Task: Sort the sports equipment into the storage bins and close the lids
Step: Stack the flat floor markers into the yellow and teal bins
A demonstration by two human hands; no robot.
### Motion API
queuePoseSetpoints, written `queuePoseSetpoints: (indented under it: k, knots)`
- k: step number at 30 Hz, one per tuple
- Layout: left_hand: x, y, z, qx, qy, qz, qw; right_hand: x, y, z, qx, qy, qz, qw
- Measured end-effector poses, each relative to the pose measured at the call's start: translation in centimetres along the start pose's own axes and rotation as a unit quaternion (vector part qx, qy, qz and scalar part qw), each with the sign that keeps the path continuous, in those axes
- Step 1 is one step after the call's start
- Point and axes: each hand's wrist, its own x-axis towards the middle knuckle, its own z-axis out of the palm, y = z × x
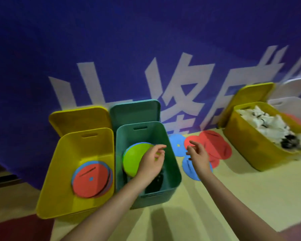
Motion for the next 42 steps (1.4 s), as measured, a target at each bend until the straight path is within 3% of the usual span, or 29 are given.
queuePoseSetpoints:
  k: [4,8,15,21,25,31,33,38,42]
  knots:
    - [1.2,1.9,7.8,-0.061,-0.047,-0.048,0.996,2.8,5.1,-6.9,-0.071,0.034,0.087,0.993]
    - [3.7,2.8,14.4,-0.044,-0.039,-0.095,0.994,5.9,9.2,-12.5,-0.141,0.031,0.157,0.977]
    - [9.3,-2.3,21.6,0.087,-0.001,-0.234,0.968,13.1,12.8,-17.9,-0.211,-0.026,0.153,0.965]
    - [11.8,-7.1,24.4,0.179,-0.014,-0.326,0.928,20.0,17.0,-19.1,-0.332,-0.108,0.103,0.931]
    - [13.1,-9.4,26.2,0.222,0.004,-0.352,0.909,23.7,16.2,-17.8,-0.399,-0.177,0.106,0.893]
    - [13.5,-9.9,29.4,0.380,-0.026,-0.367,0.849,27.7,15.7,-16.0,-0.298,-0.210,0.197,0.910]
    - [13.8,-9.6,29.6,0.388,-0.023,-0.357,0.850,27.9,15.5,-15.2,-0.256,-0.259,0.210,0.907]
    - [14.9,-10.6,27.0,0.331,-0.051,-0.390,0.858,28.6,16.7,-14.5,-0.276,-0.270,0.126,0.914]
    - [13.4,-10.7,27.1,0.241,-0.029,-0.358,0.902,26.4,17.8,-16.6,-0.274,-0.216,0.161,0.923]
